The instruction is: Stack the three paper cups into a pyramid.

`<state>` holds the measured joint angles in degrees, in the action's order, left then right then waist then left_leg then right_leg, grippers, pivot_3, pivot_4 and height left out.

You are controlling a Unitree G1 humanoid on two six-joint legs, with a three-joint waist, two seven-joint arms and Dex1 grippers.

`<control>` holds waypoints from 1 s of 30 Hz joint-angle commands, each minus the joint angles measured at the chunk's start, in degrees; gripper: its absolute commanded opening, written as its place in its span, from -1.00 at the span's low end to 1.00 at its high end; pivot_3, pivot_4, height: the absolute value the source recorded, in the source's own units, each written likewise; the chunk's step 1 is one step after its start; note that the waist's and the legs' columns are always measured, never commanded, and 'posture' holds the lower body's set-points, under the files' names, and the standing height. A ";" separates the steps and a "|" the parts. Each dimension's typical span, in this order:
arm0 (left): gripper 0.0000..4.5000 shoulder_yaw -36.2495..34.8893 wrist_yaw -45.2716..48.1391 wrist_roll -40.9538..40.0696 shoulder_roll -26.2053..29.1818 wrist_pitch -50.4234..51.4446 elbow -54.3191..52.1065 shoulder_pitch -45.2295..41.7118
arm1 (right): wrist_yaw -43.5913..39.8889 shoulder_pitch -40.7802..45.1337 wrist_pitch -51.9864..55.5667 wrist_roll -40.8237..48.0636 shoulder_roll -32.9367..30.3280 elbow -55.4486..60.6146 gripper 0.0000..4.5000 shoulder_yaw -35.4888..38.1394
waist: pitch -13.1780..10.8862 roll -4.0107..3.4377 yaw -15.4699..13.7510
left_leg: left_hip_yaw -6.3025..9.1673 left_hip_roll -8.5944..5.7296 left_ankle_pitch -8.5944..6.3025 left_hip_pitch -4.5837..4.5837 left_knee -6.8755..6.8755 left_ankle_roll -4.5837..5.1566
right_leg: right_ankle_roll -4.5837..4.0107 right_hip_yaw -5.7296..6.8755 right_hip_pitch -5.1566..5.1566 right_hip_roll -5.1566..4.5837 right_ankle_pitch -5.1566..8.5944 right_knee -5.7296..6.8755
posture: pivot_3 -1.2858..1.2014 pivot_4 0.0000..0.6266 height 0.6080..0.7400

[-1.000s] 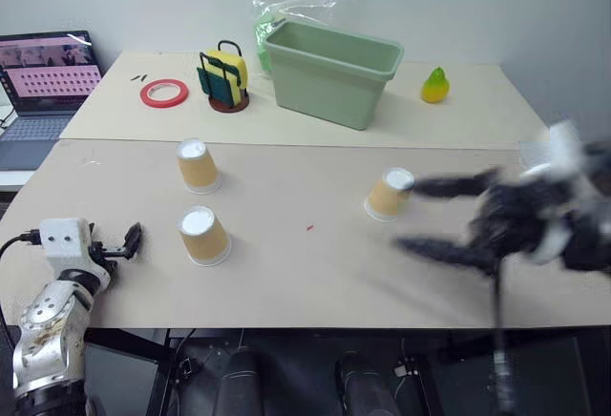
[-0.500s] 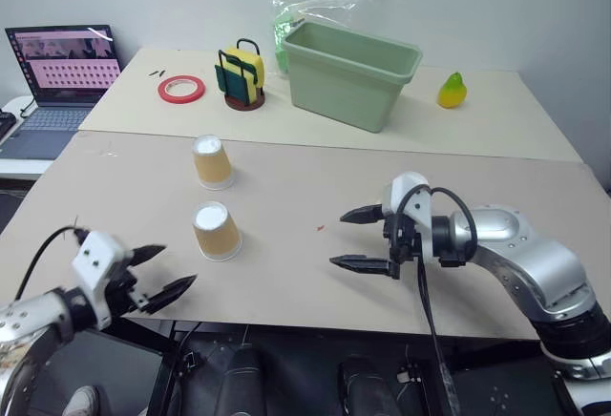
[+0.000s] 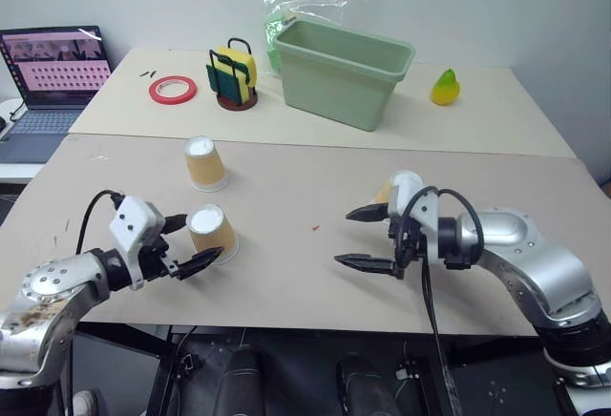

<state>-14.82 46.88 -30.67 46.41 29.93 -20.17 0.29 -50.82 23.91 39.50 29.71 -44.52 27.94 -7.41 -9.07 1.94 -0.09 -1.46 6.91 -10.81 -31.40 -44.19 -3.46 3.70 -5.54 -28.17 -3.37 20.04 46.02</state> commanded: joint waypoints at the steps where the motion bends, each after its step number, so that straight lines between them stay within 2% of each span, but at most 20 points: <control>1: 1.00 1.51 -0.14 1.50 -1.16 -2.19 1.90 -3.53 | 1.13 -0.08 1.03 1.11 -0.65 2.64 0.97 3.52 | 0.00 0.00 -0.10 | 0.00 0.00 0.00 0.00 0.01 0.00 | 0.00 0.00 0.00 0.00 0.00 0.00 | 0.03 -0.52 -0.27; 8: 1.00 3.07 0.06 2.07 -2.87 -2.86 3.11 -6.56 | 2.22 -1.04 2.00 1.00 -0.67 3.58 0.97 3.88 | 0.00 0.00 -0.14 | 0.00 0.00 0.01 -0.07 0.02 0.01 | 0.17 -0.01 0.13 0.01 -0.09 0.02 | 0.03 -0.52 -0.27; 9: 0.77 3.23 0.04 2.13 -3.00 -2.73 3.35 -6.89 | 2.46 -0.98 2.12 0.85 -0.55 3.58 1.00 3.85 | 0.00 0.00 -0.13 | 0.00 0.00 0.01 -0.07 0.02 0.01 | 0.34 0.00 0.13 0.01 -0.19 0.02 | 0.03 -0.52 -0.27; 11: 0.58 3.73 0.12 2.61 -2.99 -2.68 3.82 -7.47 | 2.86 -0.81 2.35 0.68 -0.33 3.48 1.00 3.86 | 0.00 0.00 -0.10 | 0.00 0.00 0.01 -0.07 0.02 0.01 | 0.35 -0.01 0.12 0.01 -0.19 0.02 | 0.03 -0.52 -0.27; 12: 0.38 3.90 0.24 2.75 -2.94 -2.75 3.87 -7.61 | 3.05 -0.84 2.47 0.75 -0.35 3.59 1.00 3.94 | 0.00 0.00 -0.09 | 0.00 0.00 0.01 -0.07 0.02 0.01 | 0.33 -0.01 0.13 0.01 -0.19 0.02 | 0.03 -0.52 -0.27; 13: 0.30 4.06 0.36 2.89 -2.89 -2.78 3.88 -7.81 | 3.20 -0.89 2.54 0.86 -0.39 3.69 1.00 4.00 | 0.00 0.00 -0.10 | 0.00 0.00 0.01 -0.07 0.02 0.01 | 0.33 -0.01 0.12 0.01 -0.18 0.02 | 0.03 -0.52 -0.27; 20: 0.30 7.33 1.62 3.33 -3.90 -2.90 4.49 -12.93 | 4.36 -0.98 2.90 0.68 -0.60 3.65 1.00 3.99 | 0.00 0.00 -0.40 | 0.00 0.00 0.01 -0.07 0.02 0.01 | 0.35 0.00 0.13 0.01 -0.19 0.02 | 0.03 -0.52 -0.27; 23: 0.30 13.19 2.49 3.69 -8.49 -3.19 5.67 -20.76 | 5.07 -0.98 2.81 0.21 -0.41 3.29 1.00 4.14 | 0.00 0.00 -0.96 | 0.01 -0.02 0.02 -0.07 0.00 0.02 | 0.36 0.00 0.13 0.01 -0.19 0.01 | 0.03 -0.52 -0.27; 30: 0.30 24.13 5.23 8.92 -18.82 -9.02 14.70 -29.57 | 6.43 -1.26 3.48 0.47 -0.66 4.11 1.00 4.84 | 0.02 -0.04 -0.76 | 0.04 -0.05 0.03 -0.10 -0.03 0.05 | 0.44 -0.02 0.24 0.03 -0.22 0.01 | 0.03 -0.52 -0.27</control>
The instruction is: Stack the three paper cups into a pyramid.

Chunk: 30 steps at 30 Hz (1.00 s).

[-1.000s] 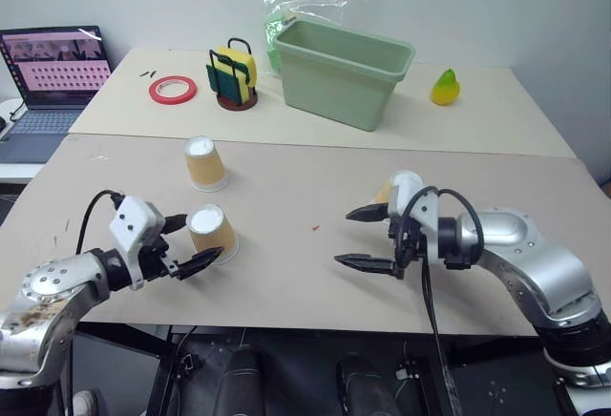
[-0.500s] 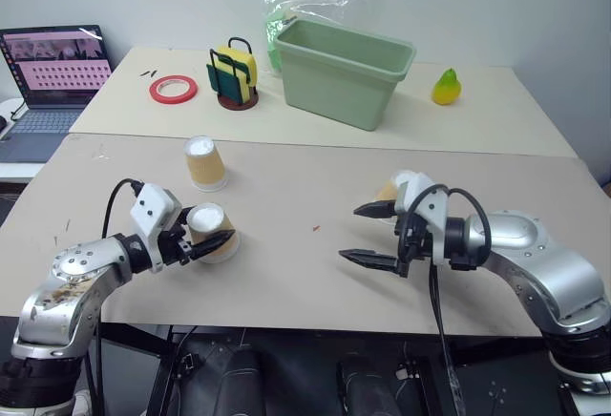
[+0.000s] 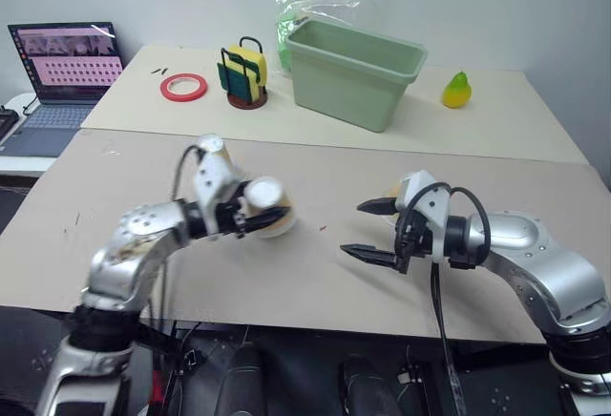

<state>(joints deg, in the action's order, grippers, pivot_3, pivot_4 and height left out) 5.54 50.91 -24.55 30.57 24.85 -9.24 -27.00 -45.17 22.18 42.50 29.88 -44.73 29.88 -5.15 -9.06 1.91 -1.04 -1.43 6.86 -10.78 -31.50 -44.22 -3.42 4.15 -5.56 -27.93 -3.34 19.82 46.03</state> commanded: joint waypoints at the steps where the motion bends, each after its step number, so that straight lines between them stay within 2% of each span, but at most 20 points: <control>1: 0.30 4.88 1.59 3.88 -4.07 -5.21 5.73 -3.01 | 1.04 0.35 0.72 0.42 -0.51 2.47 1.00 2.76 | 0.00 -0.01 0.37 | 0.02 0.00 0.00 0.00 0.01 0.00 | 0.00 0.00 0.00 0.02 0.00 0.02 | 0.03 -0.52 -0.27; 7: 0.30 8.73 4.65 9.77 -6.83 -13.77 16.38 -4.33 | 2.44 -0.20 2.50 1.24 -0.70 4.56 1.00 4.36 | 0.00 -0.01 0.89 | 0.11 0.00 0.02 0.02 0.02 0.03 | 0.01 0.03 0.06 0.05 0.00 0.03 | 0.03 -0.52 -0.27; 10: 0.30 8.61 5.63 10.05 -7.51 -15.31 18.58 -4.54 | 3.02 -0.48 3.17 1.44 -0.85 5.27 1.00 4.92 | 0.01 -0.02 0.82 | 0.11 -0.01 0.02 0.18 0.01 0.04 | 0.02 0.03 0.30 0.03 0.00 0.01 | 0.03 -0.52 -0.27; 12: 0.58 8.06 6.23 10.10 -7.52 -16.40 18.91 -4.56 | 3.24 -0.62 3.59 1.66 -0.86 5.65 1.00 5.37 | 0.01 -0.02 0.82 | 0.11 -0.01 0.02 0.28 0.00 0.03 | 0.03 0.03 0.41 0.03 0.02 0.00 | 0.03 -0.52 -0.27; 13: 0.64 7.69 6.20 10.17 -7.46 -16.81 18.76 -4.59 | 3.32 -0.64 3.75 1.75 -0.78 5.70 1.00 5.51 | 0.01 -0.02 0.83 | 0.12 -0.01 0.02 0.31 0.00 0.03 | 0.03 0.04 0.44 0.03 0.02 0.00 | 0.03 -0.52 -0.27; 15: 0.96 6.50 6.56 9.32 -6.66 -15.73 16.82 -4.64 | 3.28 -0.60 3.78 1.59 -0.69 5.52 1.00 5.51 | 0.00 -0.02 0.89 | 0.11 -0.01 0.02 0.30 0.00 0.03 | 0.03 0.03 0.41 0.03 0.02 0.00 | 0.03 -0.52 -0.27; 16: 0.98 5.51 7.06 8.20 -5.90 -14.58 15.01 -4.58 | 3.21 -0.50 3.74 1.45 -0.58 5.31 1.00 5.39 | 0.00 -0.02 0.90 | 0.12 -0.01 0.02 0.27 0.00 0.03 | 0.03 0.03 0.39 0.03 0.02 0.00 | 0.03 -0.52 -0.27; 22: 0.98 -0.79 7.66 2.64 1.31 -5.60 3.49 -2.41 | 2.22 0.44 3.00 1.03 -0.08 3.74 1.00 4.16 | -0.03 -0.04 1.12 | 0.14 -0.01 0.02 0.22 0.07 0.03 | 0.05 0.04 0.34 0.03 0.03 0.00 | 0.03 -0.52 -0.27; 26: 0.98 -9.71 3.69 -2.38 6.98 3.07 -5.76 4.25 | 1.27 0.98 2.22 0.47 0.16 2.30 1.00 3.34 | -0.03 -0.05 1.70 | 0.14 0.00 0.02 0.27 0.06 0.03 | 0.05 0.03 0.39 0.03 0.04 0.00 | 0.03 -0.52 -0.27; 30: 0.98 -15.99 -2.77 -6.19 7.14 9.83 -12.93 12.94 | 0.40 1.47 1.65 0.18 0.30 1.16 1.00 2.93 | -0.04 -0.06 1.86 | 0.14 0.00 0.02 0.28 0.09 0.03 | 0.06 0.05 0.36 0.02 0.05 0.00 | 0.03 -0.52 -0.27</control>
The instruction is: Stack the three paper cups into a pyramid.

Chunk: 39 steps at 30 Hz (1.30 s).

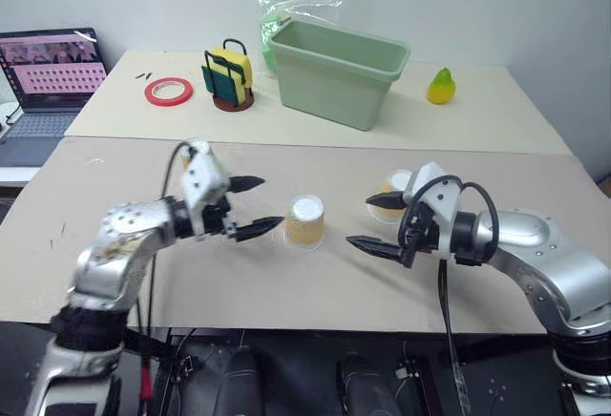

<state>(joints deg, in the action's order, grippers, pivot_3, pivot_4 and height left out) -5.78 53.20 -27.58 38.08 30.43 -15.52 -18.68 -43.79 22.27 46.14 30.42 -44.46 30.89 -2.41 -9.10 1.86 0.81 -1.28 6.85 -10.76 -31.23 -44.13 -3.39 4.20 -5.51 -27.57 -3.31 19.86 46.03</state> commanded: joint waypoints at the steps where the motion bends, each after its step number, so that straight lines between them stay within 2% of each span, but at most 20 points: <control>1: 0.98 -5.66 -8.15 -2.28 -1.29 4.98 -6.91 6.21 | -1.20 1.65 -2.16 -0.45 0.06 -0.19 1.00 -0.04 | 0.00 0.00 -0.03 | 0.00 0.00 0.00 0.00 -0.01 0.00 | 0.00 0.00 0.01 -0.01 0.00 0.00 | 0.03 -0.52 -0.27; 4: 0.98 -6.72 -19.44 4.02 -5.02 3.56 -4.67 7.16 | -1.86 2.24 -2.63 -0.64 0.12 -1.00 1.00 -0.50 | -0.01 0.00 -0.61 | 0.00 0.00 0.00 0.01 -0.02 0.00 | -0.03 0.02 0.01 -0.01 0.02 0.00 | 0.03 -0.52 -0.27; 8: 0.98 -6.10 -38.27 15.46 -12.54 -0.63 1.48 2.87 | -2.60 3.25 -2.99 -1.09 0.45 -2.06 1.00 -1.23 | -0.01 0.02 -1.30 | 0.01 -0.02 0.01 0.03 -0.12 0.01 | -0.03 0.01 0.08 0.00 0.01 -0.02 | 0.03 -0.52 -0.27; 11: 0.98 -3.72 -43.50 19.61 -16.69 -3.55 4.57 0.87 | -2.89 3.94 -3.01 -1.27 0.78 -2.39 1.00 -1.49 | -0.01 0.03 -1.53 | 0.02 -0.04 0.01 -0.03 -0.12 0.01 | 0.03 0.00 0.09 0.00 -0.03 -0.06 | 0.03 -0.52 -0.27; 17: 0.98 -1.43 -45.20 22.05 -20.82 -9.60 14.39 -4.18 | -2.70 3.69 -2.62 -1.03 0.45 -1.75 1.00 -1.09 | -0.01 0.03 -1.53 | 0.02 -0.04 0.00 -0.03 -0.04 0.00 | 0.03 0.02 0.07 0.01 -0.04 -0.07 | 0.03 -0.52 -0.27; 26: 0.98 -1.46 -42.38 22.54 -19.26 -19.64 34.45 -17.93 | -1.39 1.94 -1.77 -0.62 0.07 -0.24 1.00 0.46 | -0.02 0.04 -1.50 | 0.03 -0.06 0.00 -0.08 -0.02 0.00 | 0.06 0.02 0.06 0.00 -0.05 -0.15 | 0.03 -0.52 -0.27; 32: 0.98 -1.55 -41.70 22.56 -18.43 -23.37 42.55 -23.38 | -0.88 1.16 -1.50 -0.52 0.18 0.42 1.00 0.57 | -0.02 0.04 -1.48 | 0.04 -0.06 0.01 -0.06 0.01 -0.01 | 0.07 0.03 0.08 0.01 -0.05 -0.13 | 0.03 -0.52 -0.27; 39: 0.98 -1.67 -41.55 22.39 -18.63 -25.80 46.76 -25.60 | -0.35 0.18 -1.49 -0.78 0.14 0.84 1.00 0.47 | -0.03 0.05 -1.48 | 0.04 -0.06 0.02 -0.07 0.01 -0.02 | 0.07 0.04 0.07 0.01 -0.05 -0.13 | 0.03 -0.52 -0.27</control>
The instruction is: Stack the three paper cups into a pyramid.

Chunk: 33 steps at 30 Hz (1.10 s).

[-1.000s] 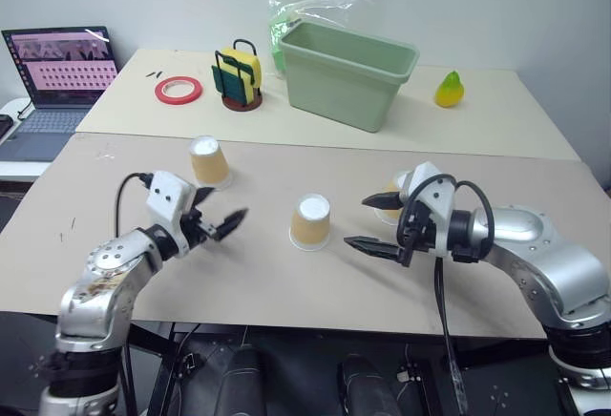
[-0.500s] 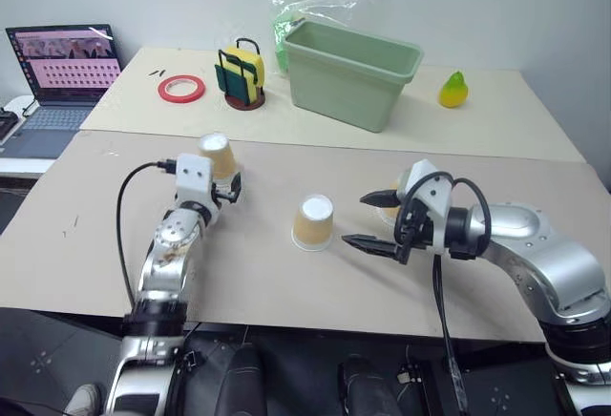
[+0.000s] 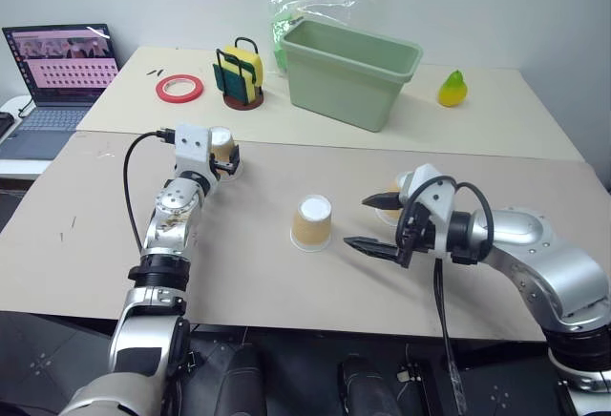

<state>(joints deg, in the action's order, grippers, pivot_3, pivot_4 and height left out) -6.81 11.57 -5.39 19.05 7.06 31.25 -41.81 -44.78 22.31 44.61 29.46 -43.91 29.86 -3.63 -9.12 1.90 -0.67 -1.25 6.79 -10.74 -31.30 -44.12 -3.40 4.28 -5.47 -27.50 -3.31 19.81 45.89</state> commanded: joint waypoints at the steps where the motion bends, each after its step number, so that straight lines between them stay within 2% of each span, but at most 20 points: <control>1: 0.98 -0.74 0.10 0.03 0.31 -2.58 0.39 -2.66 | 0.70 0.07 0.01 0.11 -0.39 1.91 1.00 1.65 | 0.00 0.00 -0.01 | 0.00 0.00 0.00 0.00 0.00 -0.01 | 0.00 0.00 0.00 0.00 0.00 0.00 | 0.03 -0.52 -0.27; 2: 0.98 -0.78 0.23 -0.08 0.26 -2.92 0.77 -2.82 | 0.77 0.06 0.02 0.09 -0.32 1.92 1.00 1.60 | 0.00 0.00 0.00 | 0.00 0.00 0.01 0.00 0.00 -0.01 | 0.00 0.00 0.00 0.00 0.00 0.00 | 0.03 -0.52 -0.27; 3: 0.74 -0.81 0.33 -0.15 0.23 -3.18 1.05 -2.95 | 0.82 0.06 0.02 0.07 -0.28 1.92 1.00 1.56 | 0.00 0.00 0.00 | 0.00 0.00 0.00 0.00 0.00 -0.01 | 0.01 0.00 0.00 0.00 0.00 0.00 | 0.03 -0.52 -0.27; 4: 0.66 -0.79 0.49 -0.14 0.19 -3.87 1.30 -3.07 | 0.94 -0.01 0.07 0.00 -0.24 1.93 1.00 1.46 | 0.00 0.00 0.00 | 0.00 0.00 0.01 0.00 0.00 -0.01 | 0.01 0.00 0.00 0.00 0.00 0.00 | 0.03 -0.52 -0.27; 7: 0.18 -0.32 1.34 0.02 0.28 -4.43 1.67 -3.28 | 1.23 -0.41 0.15 -0.19 -0.39 1.96 1.00 1.16 | 0.00 0.00 0.00 | 0.00 0.00 0.01 0.00 0.00 -0.01 | 0.01 0.00 0.00 0.00 0.00 0.00 | 0.03 -0.52 -0.27; 8: 0.11 -0.07 1.47 0.26 0.39 -4.49 1.72 -3.26 | 1.32 -0.49 0.13 -0.17 -0.42 1.95 1.00 1.14 | 0.00 0.00 -0.01 | 0.00 0.00 0.01 0.00 0.00 -0.01 | 0.01 0.00 0.00 0.00 0.00 0.00 | 0.03 -0.52 -0.27; 12: 0.11 -0.37 2.56 -0.13 1.05 -4.62 -0.45 -2.17 | 1.49 -0.79 0.14 -0.10 -0.49 2.00 1.00 1.03 | 0.00 0.00 0.00 | 0.00 0.00 0.01 0.00 0.00 -0.01 | 0.01 0.00 0.00 0.00 0.00 0.00 | 0.03 -0.52 -0.27; 16: 0.11 -0.72 11.14 -3.93 4.47 -2.98 -11.51 4.29 | 1.79 -1.12 0.28 -0.57 -0.66 1.94 1.00 0.61 | -0.01 0.00 0.30 | 0.00 0.00 0.00 -0.01 0.02 -0.01 | 0.00 -0.01 -0.01 0.00 0.00 -0.01 | 0.03 -0.52 -0.27; 22: 0.11 -4.12 28.07 -16.46 15.33 9.68 -29.57 15.73 | 1.68 -2.24 0.43 -0.86 -1.38 1.97 1.00 1.18 | -0.02 -0.01 0.97 | 0.00 0.01 0.03 0.06 0.13 -0.06 | -0.03 -0.01 -0.04 0.00 0.00 0.05 | 0.03 -0.52 -0.27; 26: 0.11 -3.86 39.34 -19.17 23.79 12.19 -31.27 19.34 | 1.81 -2.65 0.41 -1.00 -1.13 1.77 1.00 1.60 | -0.03 -0.02 0.92 | 0.00 0.01 0.03 0.06 0.10 -0.06 | -0.09 -0.01 -0.06 -0.02 0.03 0.04 | 0.03 -0.52 -0.27; 28: 0.11 -0.93 42.70 -19.29 23.92 12.00 -31.19 18.45 | 2.06 -2.51 0.46 -1.05 -0.82 1.64 1.00 1.59 | -0.03 -0.03 0.39 | -0.01 0.01 0.03 0.06 0.09 -0.06 | -0.31 -0.01 -0.07 -0.03 0.16 0.04 | 0.03 -0.52 -0.27; 33: 0.11 5.99 46.33 -17.35 18.18 9.50 -29.16 15.27 | 2.62 -2.40 0.88 -1.05 -0.82 1.99 1.00 1.77 | -0.04 -0.02 -0.49 | -0.02 0.00 0.03 -0.05 0.01 -0.06 | -0.44 -0.01 -0.10 -0.02 0.24 0.01 | 0.03 -0.52 -0.27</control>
<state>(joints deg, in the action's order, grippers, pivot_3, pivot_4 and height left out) -2.03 56.72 -23.28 37.92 18.61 2.28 -24.90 -42.63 19.41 45.27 28.29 -44.46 30.30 -3.70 -9.16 1.88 -1.15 -1.27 6.79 -10.71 -31.36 -44.12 -3.46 3.84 -5.49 -27.61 -3.33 20.05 45.90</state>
